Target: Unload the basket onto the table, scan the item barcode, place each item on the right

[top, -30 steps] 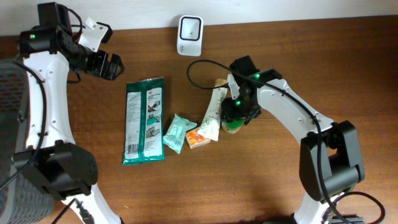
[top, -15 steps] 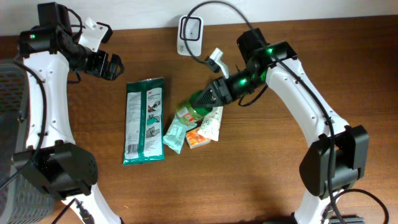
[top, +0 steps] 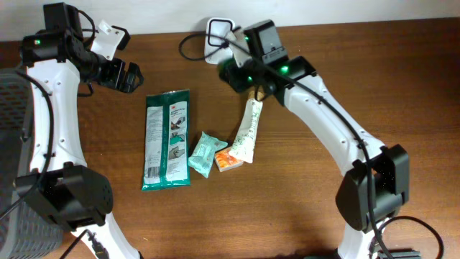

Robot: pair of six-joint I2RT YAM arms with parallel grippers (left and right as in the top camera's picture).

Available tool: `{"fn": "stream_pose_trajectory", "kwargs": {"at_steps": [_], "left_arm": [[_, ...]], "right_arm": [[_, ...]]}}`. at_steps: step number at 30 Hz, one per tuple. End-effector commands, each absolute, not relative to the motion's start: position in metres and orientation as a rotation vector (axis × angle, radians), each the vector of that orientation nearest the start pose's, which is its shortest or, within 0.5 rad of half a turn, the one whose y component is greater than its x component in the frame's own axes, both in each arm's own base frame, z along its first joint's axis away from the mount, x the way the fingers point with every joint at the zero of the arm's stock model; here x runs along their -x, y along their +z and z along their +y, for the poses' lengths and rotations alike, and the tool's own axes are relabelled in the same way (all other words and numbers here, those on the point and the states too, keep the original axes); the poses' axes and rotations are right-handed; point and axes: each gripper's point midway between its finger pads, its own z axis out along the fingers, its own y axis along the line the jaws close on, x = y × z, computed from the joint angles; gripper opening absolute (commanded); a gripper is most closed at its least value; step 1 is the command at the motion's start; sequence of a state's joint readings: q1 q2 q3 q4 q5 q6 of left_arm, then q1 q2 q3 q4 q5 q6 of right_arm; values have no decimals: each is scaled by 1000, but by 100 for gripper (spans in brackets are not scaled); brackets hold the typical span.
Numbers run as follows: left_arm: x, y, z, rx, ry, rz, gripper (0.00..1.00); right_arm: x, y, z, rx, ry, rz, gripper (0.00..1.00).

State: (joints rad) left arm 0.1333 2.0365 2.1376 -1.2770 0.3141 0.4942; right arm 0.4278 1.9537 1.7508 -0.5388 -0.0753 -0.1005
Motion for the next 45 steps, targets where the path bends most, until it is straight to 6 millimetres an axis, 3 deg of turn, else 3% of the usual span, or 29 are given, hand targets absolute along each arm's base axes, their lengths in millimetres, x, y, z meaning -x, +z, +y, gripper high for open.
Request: {"fn": "stream_pose_trajectory", "kwargs": {"at_steps": [1,2,5,7,9,12,16,17,19,22,24,26,28,30,33,35,36,41,42,44,45], "left_arm": [[-470,221,11,-576,-226,2582,99],[-470,221,11,-576,-226,2582,99],[-470,221,11,-576,-226,2582,99],[-470,221,11,-576,-226,2582,99],[-470,221,11,-576,-226,2582,99],[-470,221,11,-576,-226,2582,99],[-470,221,11,-576,-226,2582,99],[-470,221,11,-576,-226,2582,99],[-470,221,11,-576,-226,2582,99],[-470,221,11,-576,-226,2582,99],[-470,221,11,-576,-226,2582,99],[-470,221,11,-576,-226,2582,99],[-470,221,11,-576,-226,2582,99],[-470,221,11,-576,-226,2582,99],[-470,221,11,-576,-226,2582,99],[-470,221,11,-576,-226,2582,99],[-470,221,11,-576,-226,2582,99],[-470,221,11,-576,-226,2582,99],[-470,221,11,-576,-226,2582,99],[-470,221,11,-576,-226,2582,99],[-470,221,11,-576,-226,2582,99]], "right_arm": [[-554,224,227,636,-57,2001,32],[-574,229,236,665,-89,1885,34],[-604,224,250,748,-192,1691,33],[-621,205,258,899,-352,1541,23],[-628,188,261,1024,-478,1454,21],[-632,195,258,1137,-634,1331,18],[-630,196,262,1149,-648,1317,15],[-629,203,262,1114,-619,1329,16],[-622,252,247,912,-475,1408,16],[-583,314,217,702,-261,1609,17],[-561,342,190,521,-125,1711,20],[-528,349,150,349,31,1882,20],[-498,320,104,235,144,2110,20],[-467,270,66,183,193,2369,23],[-445,216,5,6,155,2613,24],[-440,189,-22,-86,145,2702,24],[-437,165,-40,-150,144,2772,24],[-433,81,-69,-281,171,2966,27],[-437,71,-75,-301,171,2964,27],[-442,71,-84,-318,163,2936,29],[-442,71,-86,-325,162,2933,38]]}}
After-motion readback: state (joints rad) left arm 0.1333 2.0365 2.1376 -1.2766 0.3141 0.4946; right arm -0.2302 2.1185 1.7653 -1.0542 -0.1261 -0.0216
